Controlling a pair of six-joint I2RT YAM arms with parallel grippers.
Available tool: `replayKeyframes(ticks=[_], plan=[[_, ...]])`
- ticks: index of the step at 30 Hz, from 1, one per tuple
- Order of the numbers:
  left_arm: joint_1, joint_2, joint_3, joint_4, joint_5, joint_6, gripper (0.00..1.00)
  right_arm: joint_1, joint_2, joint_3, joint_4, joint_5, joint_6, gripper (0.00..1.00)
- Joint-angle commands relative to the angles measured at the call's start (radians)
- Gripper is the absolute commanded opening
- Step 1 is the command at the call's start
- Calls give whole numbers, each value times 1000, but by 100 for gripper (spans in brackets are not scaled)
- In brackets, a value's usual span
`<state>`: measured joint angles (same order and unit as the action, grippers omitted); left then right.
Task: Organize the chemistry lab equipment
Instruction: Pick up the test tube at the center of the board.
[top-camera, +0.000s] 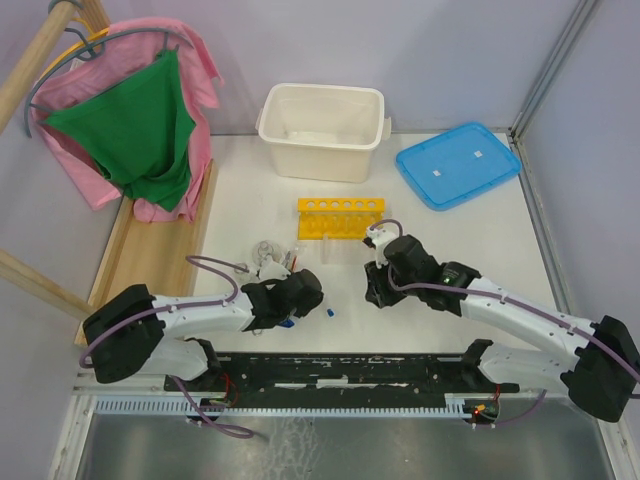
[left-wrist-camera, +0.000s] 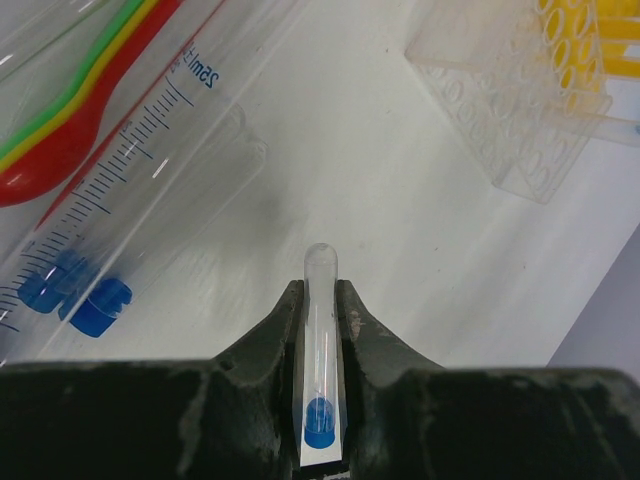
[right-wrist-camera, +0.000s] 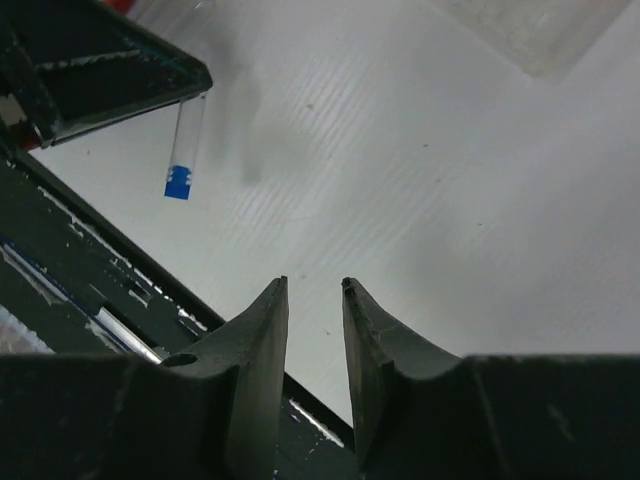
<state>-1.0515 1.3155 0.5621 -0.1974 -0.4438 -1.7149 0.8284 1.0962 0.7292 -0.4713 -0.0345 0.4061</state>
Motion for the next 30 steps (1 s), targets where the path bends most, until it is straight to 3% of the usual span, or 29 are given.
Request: replayKeyframes(ticks=[1,15,20,24,27,30], plan=[[-5,6,48,-11,-37,-24,12,35,-16,-13,111,-76,-32,37],[-6,139,136,-52,25,115,37,86,5,5,92,14,-20,38],[-15,123,150,-86,-2,182,37,86,14,11,82,49,-8,38],[-32,97,210,-179,-81,335,36,88,40,10,89,44,20,36],[-39,76,247,-223,-124,458,36,94,33,-23,146,-9,53,31],[-42,49,235,-223,-157,520,36,103,16,-61,223,-89,104,17]])
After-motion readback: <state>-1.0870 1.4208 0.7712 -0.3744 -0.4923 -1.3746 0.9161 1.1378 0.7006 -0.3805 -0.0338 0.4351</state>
